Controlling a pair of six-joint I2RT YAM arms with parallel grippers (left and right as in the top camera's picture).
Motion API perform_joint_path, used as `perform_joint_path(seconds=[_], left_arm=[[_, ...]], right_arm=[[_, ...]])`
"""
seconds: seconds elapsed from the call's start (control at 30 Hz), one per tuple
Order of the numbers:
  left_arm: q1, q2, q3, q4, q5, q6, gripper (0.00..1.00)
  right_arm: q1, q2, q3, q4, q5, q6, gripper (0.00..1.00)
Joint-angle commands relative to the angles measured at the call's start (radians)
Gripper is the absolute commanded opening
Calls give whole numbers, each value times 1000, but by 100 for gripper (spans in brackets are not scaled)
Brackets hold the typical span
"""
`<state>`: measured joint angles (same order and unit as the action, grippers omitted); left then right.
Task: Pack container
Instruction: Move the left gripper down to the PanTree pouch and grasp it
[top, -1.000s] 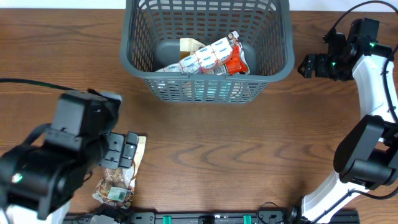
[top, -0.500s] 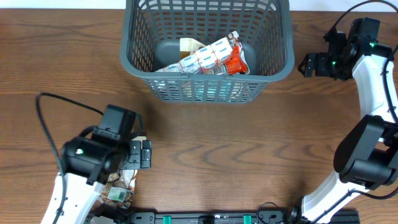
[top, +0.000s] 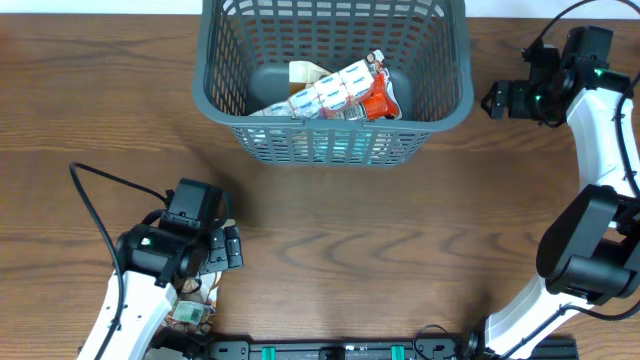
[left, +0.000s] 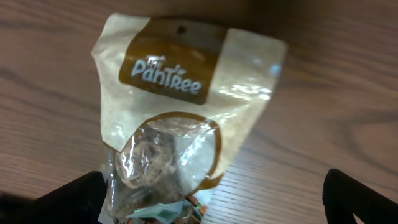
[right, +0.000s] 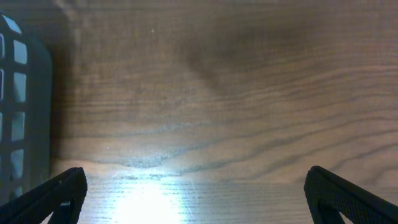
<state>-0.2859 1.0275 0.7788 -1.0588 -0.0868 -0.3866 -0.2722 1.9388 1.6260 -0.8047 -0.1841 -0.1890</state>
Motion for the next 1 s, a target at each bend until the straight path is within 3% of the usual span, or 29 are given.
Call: perform_joint_path(seconds=[0.0, 0.97], left_arm=[[28, 35, -40, 15, -38, -16, 98], [70, 476, -56, 165, -37, -106, 98]], right_arm=[[12, 5, -5, 12, -7, -6, 99], [12, 5, -5, 116, -7, -11, 99]])
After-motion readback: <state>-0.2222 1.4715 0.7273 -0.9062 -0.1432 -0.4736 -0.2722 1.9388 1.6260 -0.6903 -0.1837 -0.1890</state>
